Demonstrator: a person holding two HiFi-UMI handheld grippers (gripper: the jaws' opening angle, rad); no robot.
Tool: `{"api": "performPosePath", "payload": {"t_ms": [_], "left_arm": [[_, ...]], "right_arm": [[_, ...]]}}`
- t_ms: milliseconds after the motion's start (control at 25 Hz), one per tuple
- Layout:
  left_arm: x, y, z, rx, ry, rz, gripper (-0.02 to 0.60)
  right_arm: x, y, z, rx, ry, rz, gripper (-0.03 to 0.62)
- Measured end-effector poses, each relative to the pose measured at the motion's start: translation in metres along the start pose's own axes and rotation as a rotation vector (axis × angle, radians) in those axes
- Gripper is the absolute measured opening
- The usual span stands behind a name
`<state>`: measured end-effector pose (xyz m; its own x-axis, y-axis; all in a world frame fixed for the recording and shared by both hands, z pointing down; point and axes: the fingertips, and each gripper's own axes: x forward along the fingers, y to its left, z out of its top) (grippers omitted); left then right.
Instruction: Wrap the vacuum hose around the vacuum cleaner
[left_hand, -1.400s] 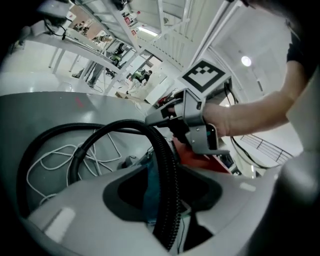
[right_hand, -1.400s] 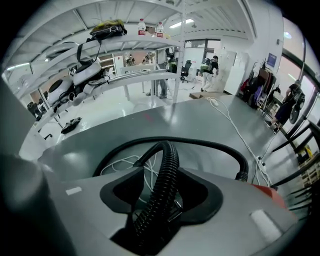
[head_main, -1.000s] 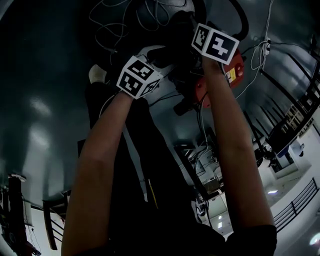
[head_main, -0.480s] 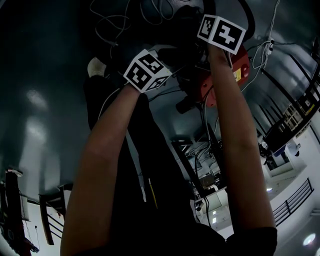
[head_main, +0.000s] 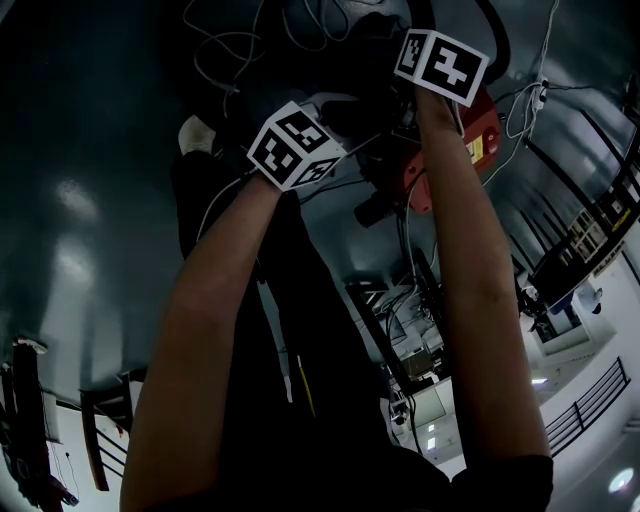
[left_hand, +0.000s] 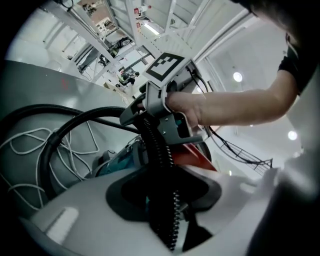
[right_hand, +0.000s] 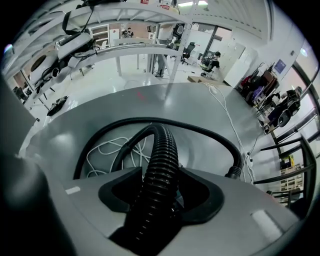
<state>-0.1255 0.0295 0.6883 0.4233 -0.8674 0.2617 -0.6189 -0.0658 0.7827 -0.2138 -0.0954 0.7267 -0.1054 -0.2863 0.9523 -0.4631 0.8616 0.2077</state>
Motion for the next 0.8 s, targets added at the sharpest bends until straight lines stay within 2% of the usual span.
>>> {"api": "performPosePath", "payload": {"t_ms": [160, 360, 560, 800], "left_arm": [[-0.008, -0.007, 0.004, 0.017, -0.017, 0.0, 0.166], [-0.014, -0.022, 0.009, 0.021, -0.019, -0.011, 0.166], [-0.019, -0.039, 0.025, 0.035, -0.017, -0.033, 0.166], [-0.029, -0.059, 0.04, 0.074, 0.031, -0.046, 0.166]], "right_arm": [[-0.004, 0.003, -0.005, 0.05, 0.041, 0.046, 0.245], [-0.018, 0.006, -0.009, 0.063, 0.084, 0.079, 0.208], [-0.046, 0.005, 0.006, 0.076, 0.04, 0.066, 0.178], [-0.076, 0.004, 0.015, 0.09, 0.012, 0.073, 0.172]]}}
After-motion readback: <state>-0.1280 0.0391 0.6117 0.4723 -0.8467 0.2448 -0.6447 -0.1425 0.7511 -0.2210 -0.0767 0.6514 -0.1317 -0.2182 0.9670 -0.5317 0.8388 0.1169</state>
